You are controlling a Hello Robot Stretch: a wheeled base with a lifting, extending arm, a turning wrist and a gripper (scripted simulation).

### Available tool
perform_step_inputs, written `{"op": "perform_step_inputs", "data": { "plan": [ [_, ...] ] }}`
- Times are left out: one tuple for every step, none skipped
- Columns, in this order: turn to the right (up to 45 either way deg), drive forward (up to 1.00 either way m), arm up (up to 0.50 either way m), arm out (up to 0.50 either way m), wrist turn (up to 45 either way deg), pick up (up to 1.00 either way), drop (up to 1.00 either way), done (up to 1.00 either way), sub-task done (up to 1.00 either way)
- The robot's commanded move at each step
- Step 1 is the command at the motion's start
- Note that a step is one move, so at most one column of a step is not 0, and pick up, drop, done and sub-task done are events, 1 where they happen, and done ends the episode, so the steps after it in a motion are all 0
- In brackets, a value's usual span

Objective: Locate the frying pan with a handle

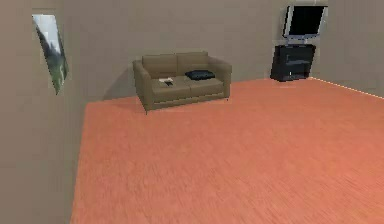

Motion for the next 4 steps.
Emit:
{"op": "perform_step_inputs", "data": {
  "plan": [
    [21.0, 0.0, 0.0, 0.0, 0.0, 0.0, 0.0, 0.0, 0.0],
    [0.0, 0.2, 0.0, 0.0, 0.0, 0.0, 0.0, 0.0, 0.0],
    [-45.0, 0.0, 0.0, 0.0, 0.0, 0.0, 0.0, 0.0, 0.0],
    [-45.0, 0.0, 0.0, 0.0, 0.0, 0.0, 0.0, 0.0, 0.0]
  ]
}}
